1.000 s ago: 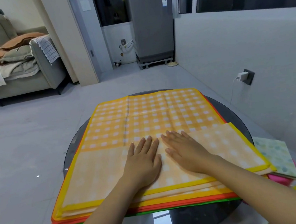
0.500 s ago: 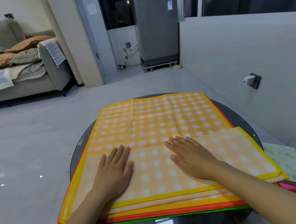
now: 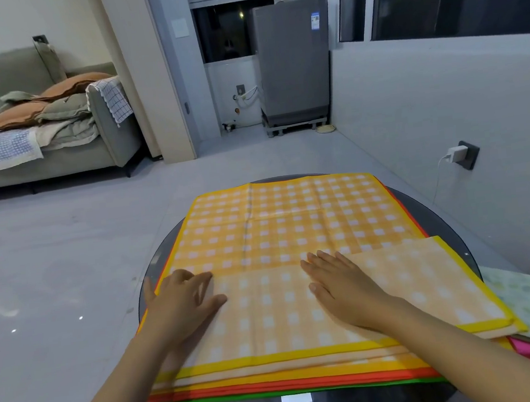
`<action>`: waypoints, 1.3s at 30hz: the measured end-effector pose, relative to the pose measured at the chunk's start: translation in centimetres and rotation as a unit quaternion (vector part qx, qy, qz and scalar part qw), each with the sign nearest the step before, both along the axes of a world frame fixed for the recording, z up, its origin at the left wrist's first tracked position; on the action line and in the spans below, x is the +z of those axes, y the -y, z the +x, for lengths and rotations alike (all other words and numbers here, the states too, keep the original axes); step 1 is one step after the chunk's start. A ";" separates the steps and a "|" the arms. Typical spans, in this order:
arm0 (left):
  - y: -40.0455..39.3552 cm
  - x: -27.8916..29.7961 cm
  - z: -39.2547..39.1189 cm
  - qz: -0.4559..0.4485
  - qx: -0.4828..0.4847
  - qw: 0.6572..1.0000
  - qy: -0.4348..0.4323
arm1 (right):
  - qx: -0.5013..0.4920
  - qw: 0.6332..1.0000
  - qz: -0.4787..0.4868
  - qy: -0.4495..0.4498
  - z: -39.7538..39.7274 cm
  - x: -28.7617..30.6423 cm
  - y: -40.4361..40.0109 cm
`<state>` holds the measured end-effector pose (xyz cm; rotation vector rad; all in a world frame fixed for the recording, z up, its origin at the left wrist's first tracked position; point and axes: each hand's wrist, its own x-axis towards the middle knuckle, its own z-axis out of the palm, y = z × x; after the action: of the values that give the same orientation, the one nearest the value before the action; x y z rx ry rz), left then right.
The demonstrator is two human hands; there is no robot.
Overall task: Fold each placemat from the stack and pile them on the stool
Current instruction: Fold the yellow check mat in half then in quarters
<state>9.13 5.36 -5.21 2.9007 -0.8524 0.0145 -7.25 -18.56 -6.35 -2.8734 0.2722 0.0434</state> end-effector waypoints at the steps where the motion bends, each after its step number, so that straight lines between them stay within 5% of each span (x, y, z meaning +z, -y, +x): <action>1: 0.1 0.4 0.2 -0.007 0.004 1.000 -0.002 | 0.012 1.000 0.005 0.006 0.1 0.1 -0.4; 7: 0.9 1.7 0.7 -0.012 0.041 0.999 0.030 | 0.058 0.996 0.062 0.012 0.9 0.5 -2.7; 13: -0.5 2.5 1.2 -0.186 0.103 0.975 -0.063 | 0.084 0.994 0.039 -0.064 1.0 1.0 -4.3; 24: -2.6 5.0 1.5 -0.494 0.180 0.811 -0.257 | 0.065 0.988 0.016 -0.136 1.7 1.7 -5.5; 32: -1.5 8.8 0.3 -0.554 0.145 0.736 -0.361 | 0.063 0.991 0.008 -0.117 1.0 2.1 -5.6; 39: 2.5 10.2 -2.2 -0.599 0.094 0.669 -0.430 | 0.003 0.975 0.222 0.000 -0.7 3.3 -3.3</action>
<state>6.96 2.83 5.03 1.3940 -0.1528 -0.5166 -7.99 -15.29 -3.05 -2.4291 0.2218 0.0937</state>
